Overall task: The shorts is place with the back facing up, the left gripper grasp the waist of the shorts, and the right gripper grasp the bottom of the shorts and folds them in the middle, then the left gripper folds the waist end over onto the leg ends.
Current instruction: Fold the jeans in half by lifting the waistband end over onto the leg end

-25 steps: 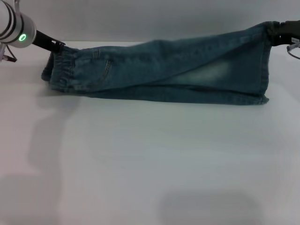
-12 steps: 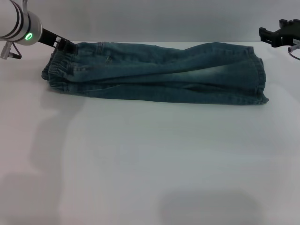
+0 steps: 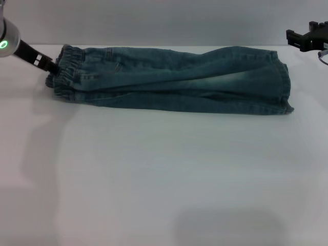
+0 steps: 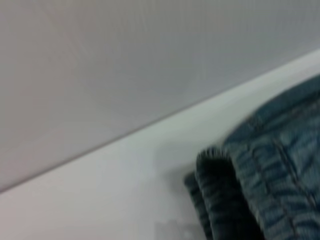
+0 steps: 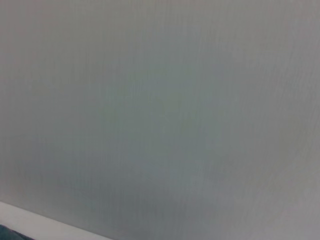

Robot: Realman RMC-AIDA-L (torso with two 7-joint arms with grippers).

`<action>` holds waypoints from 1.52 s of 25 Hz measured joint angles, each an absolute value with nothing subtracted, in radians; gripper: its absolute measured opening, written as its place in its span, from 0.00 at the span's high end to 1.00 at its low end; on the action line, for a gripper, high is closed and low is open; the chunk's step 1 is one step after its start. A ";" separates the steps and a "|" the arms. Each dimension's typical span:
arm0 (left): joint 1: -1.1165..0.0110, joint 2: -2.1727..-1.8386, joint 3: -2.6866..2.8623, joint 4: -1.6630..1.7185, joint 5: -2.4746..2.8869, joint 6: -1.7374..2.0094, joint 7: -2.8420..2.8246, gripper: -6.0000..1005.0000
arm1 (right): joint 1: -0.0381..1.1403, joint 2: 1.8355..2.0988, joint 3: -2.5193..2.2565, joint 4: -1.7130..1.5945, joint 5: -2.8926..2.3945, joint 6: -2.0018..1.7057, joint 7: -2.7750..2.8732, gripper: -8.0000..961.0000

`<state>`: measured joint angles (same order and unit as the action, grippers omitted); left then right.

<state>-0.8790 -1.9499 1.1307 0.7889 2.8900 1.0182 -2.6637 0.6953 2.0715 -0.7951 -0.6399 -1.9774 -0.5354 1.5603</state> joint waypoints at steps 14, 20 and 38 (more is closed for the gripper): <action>-0.877 -1.948 1.072 0.781 2.889 1.114 -2.560 0.17 | 0.695 2.072 -0.796 -0.640 -1.951 -0.543 1.560 0.37; -0.898 -1.967 1.075 0.782 2.888 1.126 -2.536 0.18 | 0.694 2.073 -0.796 -0.635 -1.946 -0.545 1.560 0.37; -0.940 -1.994 1.082 0.646 2.890 0.976 -2.519 0.18 | 0.605 2.077 -1.046 -0.722 -1.737 -0.548 1.566 0.37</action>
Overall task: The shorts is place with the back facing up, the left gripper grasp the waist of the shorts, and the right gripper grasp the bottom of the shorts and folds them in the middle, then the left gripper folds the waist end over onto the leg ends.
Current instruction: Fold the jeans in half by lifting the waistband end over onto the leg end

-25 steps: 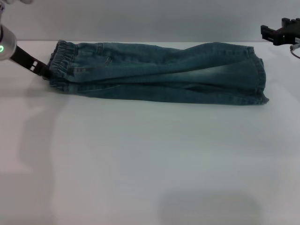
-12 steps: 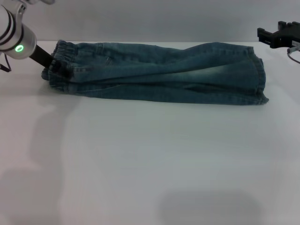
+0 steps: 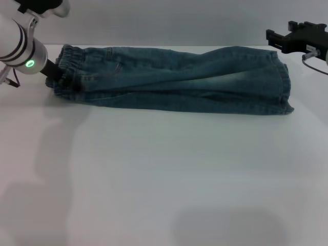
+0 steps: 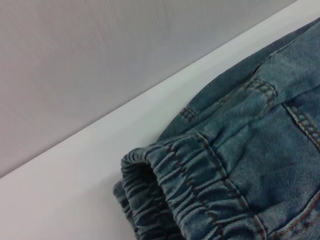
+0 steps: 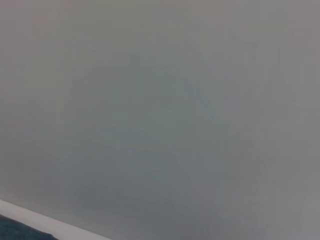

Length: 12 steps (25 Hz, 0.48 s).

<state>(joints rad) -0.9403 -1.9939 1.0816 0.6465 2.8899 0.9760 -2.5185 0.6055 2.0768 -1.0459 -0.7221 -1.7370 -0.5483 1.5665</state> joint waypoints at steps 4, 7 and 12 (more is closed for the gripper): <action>-0.944 -1.996 1.100 0.606 2.890 0.933 -2.518 0.18 | 0.586 2.076 -1.084 -0.747 -1.712 -0.548 1.568 0.37; -0.944 -1.999 1.107 0.595 2.890 0.913 -2.517 0.18 | 0.584 2.077 -1.089 -0.748 -1.712 -0.548 1.569 0.37; -0.907 -2.005 1.133 0.646 2.890 0.886 -2.516 0.29 | 0.582 2.077 -1.095 -0.743 -1.712 -0.548 1.578 0.37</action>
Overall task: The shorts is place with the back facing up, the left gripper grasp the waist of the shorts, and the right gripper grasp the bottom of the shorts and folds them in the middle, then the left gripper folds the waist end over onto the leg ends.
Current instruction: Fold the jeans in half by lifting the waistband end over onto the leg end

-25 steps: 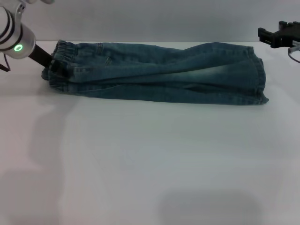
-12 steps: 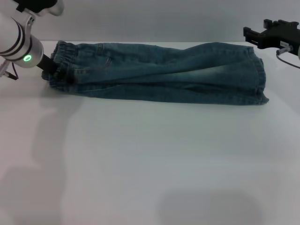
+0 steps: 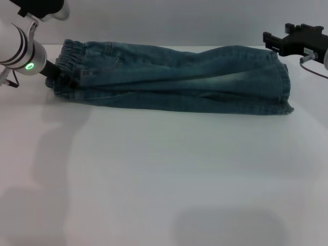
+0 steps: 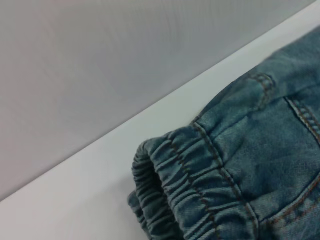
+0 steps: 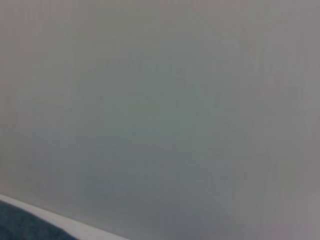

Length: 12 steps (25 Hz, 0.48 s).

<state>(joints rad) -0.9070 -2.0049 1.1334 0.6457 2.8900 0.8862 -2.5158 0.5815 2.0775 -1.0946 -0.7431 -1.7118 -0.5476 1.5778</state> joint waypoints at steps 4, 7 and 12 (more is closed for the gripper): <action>-0.900 -2.008 1.141 0.656 2.890 0.887 -2.516 0.39 | 0.574 2.078 -1.106 -0.744 -1.712 -0.557 1.592 0.37; -0.895 -2.010 1.155 0.661 2.890 0.897 -2.516 0.45 | 0.569 2.078 -1.106 -0.749 -1.712 -0.562 1.594 0.37; -0.892 -2.012 1.164 0.661 2.890 0.903 -2.516 0.56 | 0.564 2.079 -1.107 -0.750 -1.712 -0.574 1.595 0.37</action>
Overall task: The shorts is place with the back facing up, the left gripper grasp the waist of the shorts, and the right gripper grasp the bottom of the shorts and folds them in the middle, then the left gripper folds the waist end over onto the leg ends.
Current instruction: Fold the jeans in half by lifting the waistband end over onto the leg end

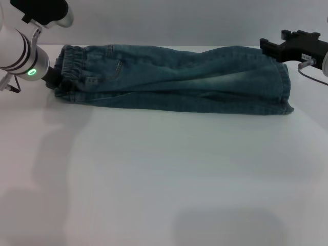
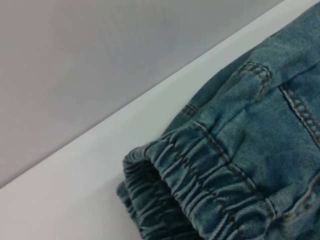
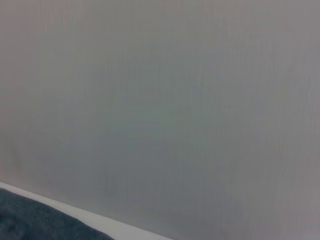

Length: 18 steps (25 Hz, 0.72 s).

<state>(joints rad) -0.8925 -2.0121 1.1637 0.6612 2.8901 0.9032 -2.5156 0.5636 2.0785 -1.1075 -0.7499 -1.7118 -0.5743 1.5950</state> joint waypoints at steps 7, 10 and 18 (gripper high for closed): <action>-0.881 -2.030 1.169 0.701 2.890 0.913 -2.516 0.89 | 0.555 2.078 -1.108 -0.750 -1.712 -0.584 1.595 0.37; -0.854 -2.052 1.202 0.809 2.890 0.957 -2.520 0.94 | 0.554 2.077 -1.108 -0.750 -1.712 -0.584 1.592 0.37; -0.858 -2.060 1.227 0.860 2.888 0.998 -2.531 0.95 | 0.552 2.074 -1.107 -0.741 -1.713 -0.584 1.589 0.37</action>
